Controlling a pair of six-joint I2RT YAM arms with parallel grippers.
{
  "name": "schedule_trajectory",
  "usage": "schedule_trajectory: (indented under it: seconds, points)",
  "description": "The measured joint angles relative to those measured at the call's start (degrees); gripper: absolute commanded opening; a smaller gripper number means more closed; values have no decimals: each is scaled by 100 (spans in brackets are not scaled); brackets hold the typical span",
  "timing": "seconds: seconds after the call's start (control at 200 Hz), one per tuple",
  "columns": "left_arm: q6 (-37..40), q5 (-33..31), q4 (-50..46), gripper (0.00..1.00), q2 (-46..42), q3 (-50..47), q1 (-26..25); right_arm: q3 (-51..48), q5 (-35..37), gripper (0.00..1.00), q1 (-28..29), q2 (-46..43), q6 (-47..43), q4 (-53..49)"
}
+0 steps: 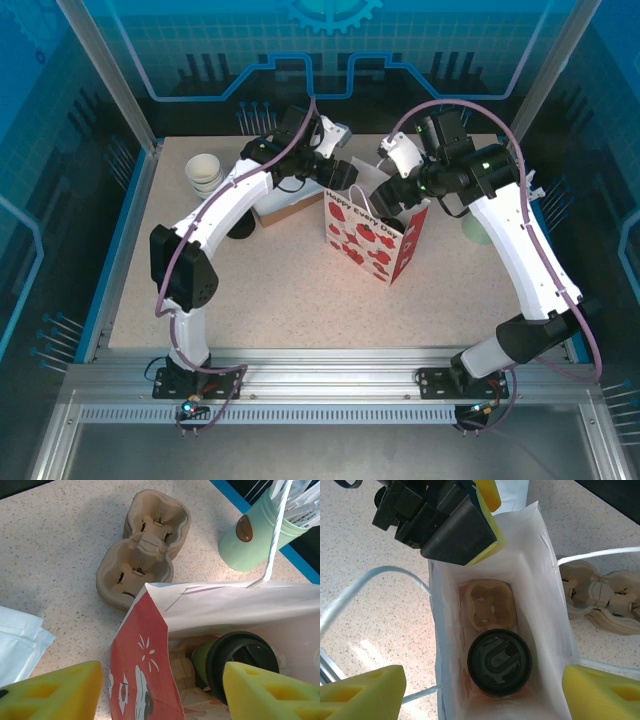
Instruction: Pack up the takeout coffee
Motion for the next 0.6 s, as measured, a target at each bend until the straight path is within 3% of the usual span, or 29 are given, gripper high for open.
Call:
schedule_trajectory:
  seconds: [0.24, 0.425, 0.6]
  points:
    - [-87, -142, 9, 89, -116, 11, 0, -278, -13, 81, 170, -319, 74, 293]
    - [-149, -299, 271, 88, -789, -199, 31, -804, -35, 82, 710, -815, 79, 970]
    - [-592, -684, 1038, 83, -2498, -1576, 308, -1274, 63, 83, 1550, -1224, -46, 2022]
